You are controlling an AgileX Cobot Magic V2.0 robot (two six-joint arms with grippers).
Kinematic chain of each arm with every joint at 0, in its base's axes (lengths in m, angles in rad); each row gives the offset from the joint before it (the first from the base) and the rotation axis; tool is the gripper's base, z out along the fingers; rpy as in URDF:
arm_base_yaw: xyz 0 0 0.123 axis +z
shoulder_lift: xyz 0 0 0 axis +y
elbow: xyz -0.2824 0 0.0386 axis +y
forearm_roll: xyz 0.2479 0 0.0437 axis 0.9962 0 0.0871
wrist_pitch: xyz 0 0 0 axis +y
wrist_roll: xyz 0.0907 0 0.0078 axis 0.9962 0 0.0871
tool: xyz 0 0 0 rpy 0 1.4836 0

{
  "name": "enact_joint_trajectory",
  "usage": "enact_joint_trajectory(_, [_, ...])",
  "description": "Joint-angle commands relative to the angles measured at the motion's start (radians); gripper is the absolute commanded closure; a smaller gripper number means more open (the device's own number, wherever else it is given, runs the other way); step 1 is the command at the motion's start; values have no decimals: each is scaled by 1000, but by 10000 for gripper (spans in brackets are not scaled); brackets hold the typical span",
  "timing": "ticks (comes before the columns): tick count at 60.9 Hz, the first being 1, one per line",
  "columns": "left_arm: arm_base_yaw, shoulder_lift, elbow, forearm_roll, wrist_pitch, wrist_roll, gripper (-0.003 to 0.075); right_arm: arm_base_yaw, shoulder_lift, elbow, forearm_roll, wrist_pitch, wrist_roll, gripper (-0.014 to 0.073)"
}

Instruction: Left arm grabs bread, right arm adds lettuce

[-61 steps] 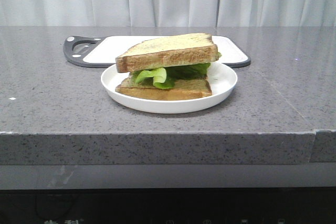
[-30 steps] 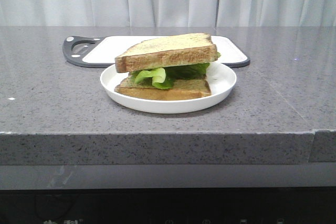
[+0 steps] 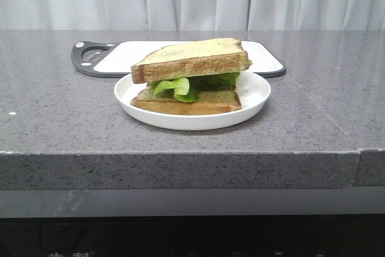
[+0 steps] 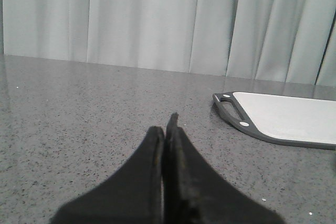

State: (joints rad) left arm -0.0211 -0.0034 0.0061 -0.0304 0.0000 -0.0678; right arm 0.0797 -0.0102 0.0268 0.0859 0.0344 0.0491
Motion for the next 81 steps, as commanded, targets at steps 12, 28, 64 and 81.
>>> enact_joint_trajectory(12, [-1, -18, 4, -5, -86, -2, 741, -9, -22, -3, -21, -84, 2, 711])
enact_joint_trajectory(28, [-1, -18, 4, -5, -86, -2, 741, -9, -21, -3, -21, -84, 2, 711])
enact_joint_trajectory(64, [-1, -18, 4, -5, -86, -2, 741, -37, -21, -3, -21, -85, 2, 711])
enact_joint_trajectory(81, [-1, -18, 4, -5, -86, -2, 741, -37, -21, -3, -21, -85, 2, 711])
